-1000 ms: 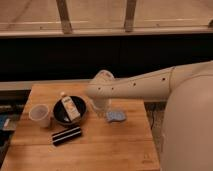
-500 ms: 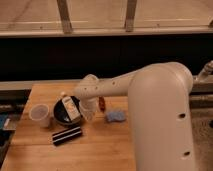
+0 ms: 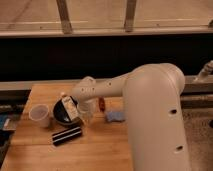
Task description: Push the eraser across the table
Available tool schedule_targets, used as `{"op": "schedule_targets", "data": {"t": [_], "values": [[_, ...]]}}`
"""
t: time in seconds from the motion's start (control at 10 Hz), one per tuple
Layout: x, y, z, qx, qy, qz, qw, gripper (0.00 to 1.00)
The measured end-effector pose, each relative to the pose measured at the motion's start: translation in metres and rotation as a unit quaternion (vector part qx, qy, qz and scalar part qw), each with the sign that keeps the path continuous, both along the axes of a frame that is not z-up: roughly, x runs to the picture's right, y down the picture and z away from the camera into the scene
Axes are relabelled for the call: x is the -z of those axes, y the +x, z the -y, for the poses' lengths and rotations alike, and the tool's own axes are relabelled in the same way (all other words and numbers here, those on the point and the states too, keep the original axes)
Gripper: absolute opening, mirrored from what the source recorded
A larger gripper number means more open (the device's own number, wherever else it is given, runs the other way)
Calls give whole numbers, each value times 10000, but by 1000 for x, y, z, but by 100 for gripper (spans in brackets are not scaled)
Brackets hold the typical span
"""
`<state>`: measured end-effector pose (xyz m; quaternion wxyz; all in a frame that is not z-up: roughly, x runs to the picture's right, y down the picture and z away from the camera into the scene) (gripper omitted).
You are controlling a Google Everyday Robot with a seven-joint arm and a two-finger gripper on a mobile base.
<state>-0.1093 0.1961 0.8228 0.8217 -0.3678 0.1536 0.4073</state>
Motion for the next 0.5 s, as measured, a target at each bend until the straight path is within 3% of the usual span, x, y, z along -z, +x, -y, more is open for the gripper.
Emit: {"op": "schedule_targets", "data": {"t": [0.5], "values": [[3,-20,-22,149,-227,261,9993,0]]}}
